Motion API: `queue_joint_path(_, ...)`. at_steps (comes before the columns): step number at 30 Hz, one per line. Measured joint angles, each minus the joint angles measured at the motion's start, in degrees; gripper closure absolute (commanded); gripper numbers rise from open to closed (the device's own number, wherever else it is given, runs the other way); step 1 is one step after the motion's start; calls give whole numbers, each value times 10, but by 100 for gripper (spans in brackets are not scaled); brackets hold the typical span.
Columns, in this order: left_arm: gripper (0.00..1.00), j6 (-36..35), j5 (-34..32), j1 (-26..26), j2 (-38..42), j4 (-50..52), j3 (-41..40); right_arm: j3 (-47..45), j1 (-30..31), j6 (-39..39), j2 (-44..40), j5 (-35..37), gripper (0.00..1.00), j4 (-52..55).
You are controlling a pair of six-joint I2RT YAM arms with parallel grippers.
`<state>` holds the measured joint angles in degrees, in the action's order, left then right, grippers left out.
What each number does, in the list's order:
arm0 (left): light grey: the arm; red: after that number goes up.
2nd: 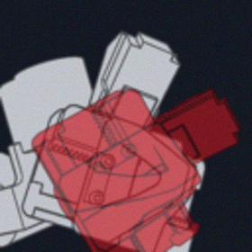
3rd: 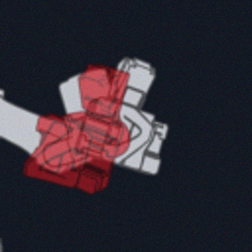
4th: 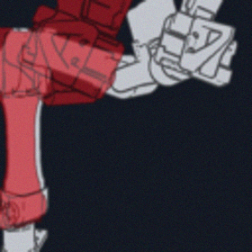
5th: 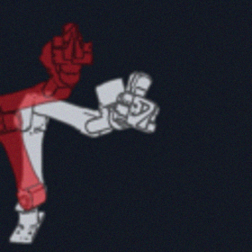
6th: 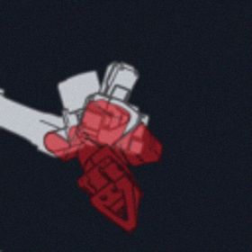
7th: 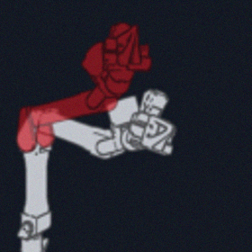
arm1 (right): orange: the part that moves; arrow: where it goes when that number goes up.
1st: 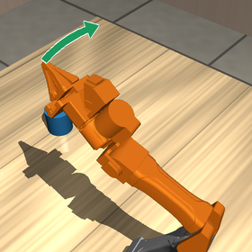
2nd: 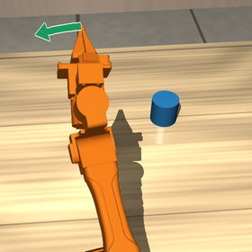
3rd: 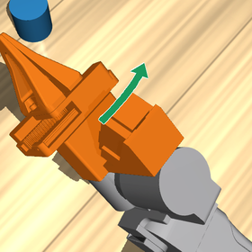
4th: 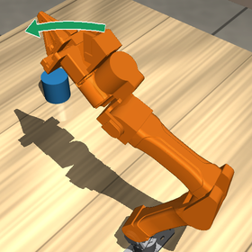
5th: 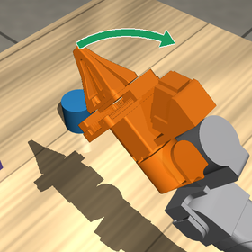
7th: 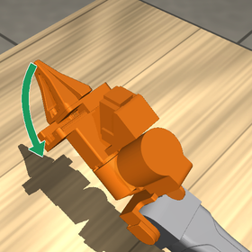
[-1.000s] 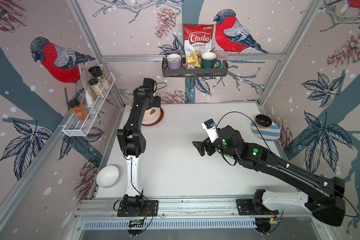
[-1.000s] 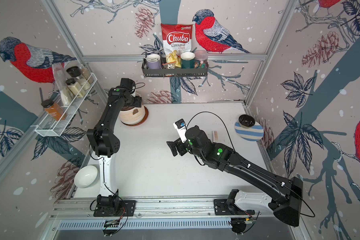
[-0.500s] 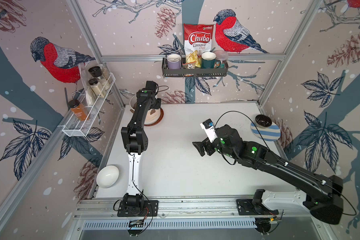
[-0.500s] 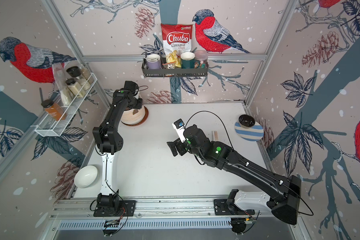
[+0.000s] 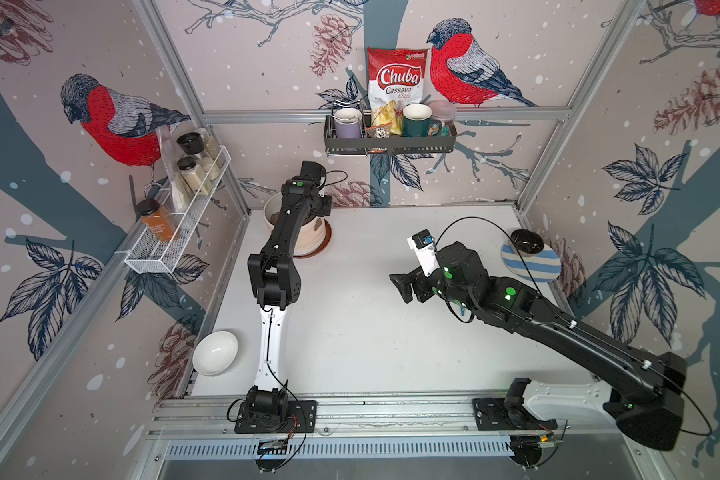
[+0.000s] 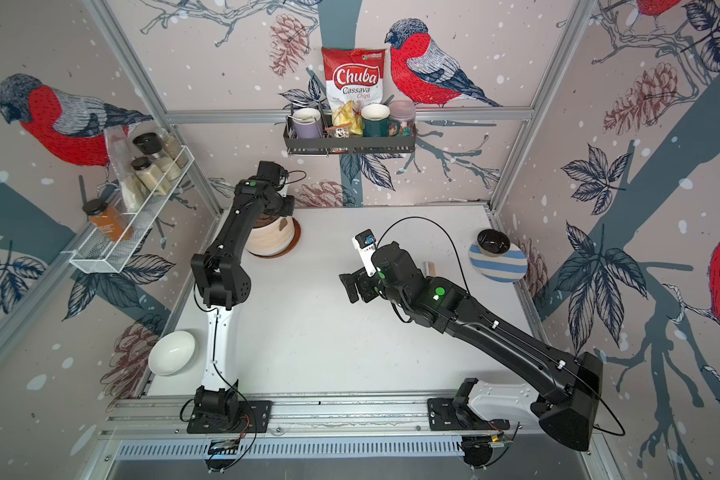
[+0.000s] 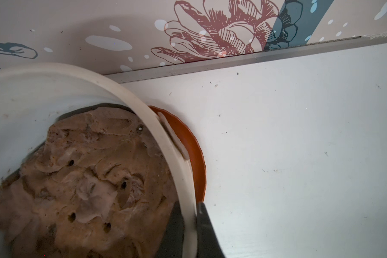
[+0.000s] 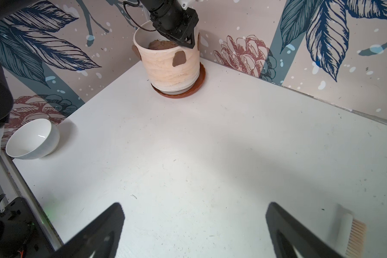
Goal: Scrub the dried mud off the ceramic pot
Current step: Move the pot to the center of the board.
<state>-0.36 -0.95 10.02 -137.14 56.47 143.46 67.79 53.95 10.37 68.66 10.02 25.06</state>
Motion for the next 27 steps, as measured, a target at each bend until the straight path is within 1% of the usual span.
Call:
queue_joint_path(3, 91, -12, -6, 19, 8, -3, -14, 0, -11, 8, 0, -2, 0, 6)
queue_joint_path(7, 92, -8, -5, 47, 34, -14, -58, -1, -36, 35, 0, -19, 0, 10)
queue_joint_path(12, 92, 21, 7, 87, 89, -47, -152, -21, -93, 92, -8, -29, 0, 19)
queue_joint_path(14, 92, 30, 2, 109, 110, -55, -183, -26, -113, 111, -12, -26, 0, 26)
queue_joint_path(18, 92, 56, 0, 160, 138, -51, -217, -29, -128, 138, -24, -28, 0, 31)
queue_joint_path(22, 92, 76, 0, 206, 147, -43, -226, -43, -148, 138, -40, -20, 0, 33)
queue_joint_path(27, 90, 110, -12, 253, 157, -55, -245, -65, -157, 117, -70, 15, 0, 45)
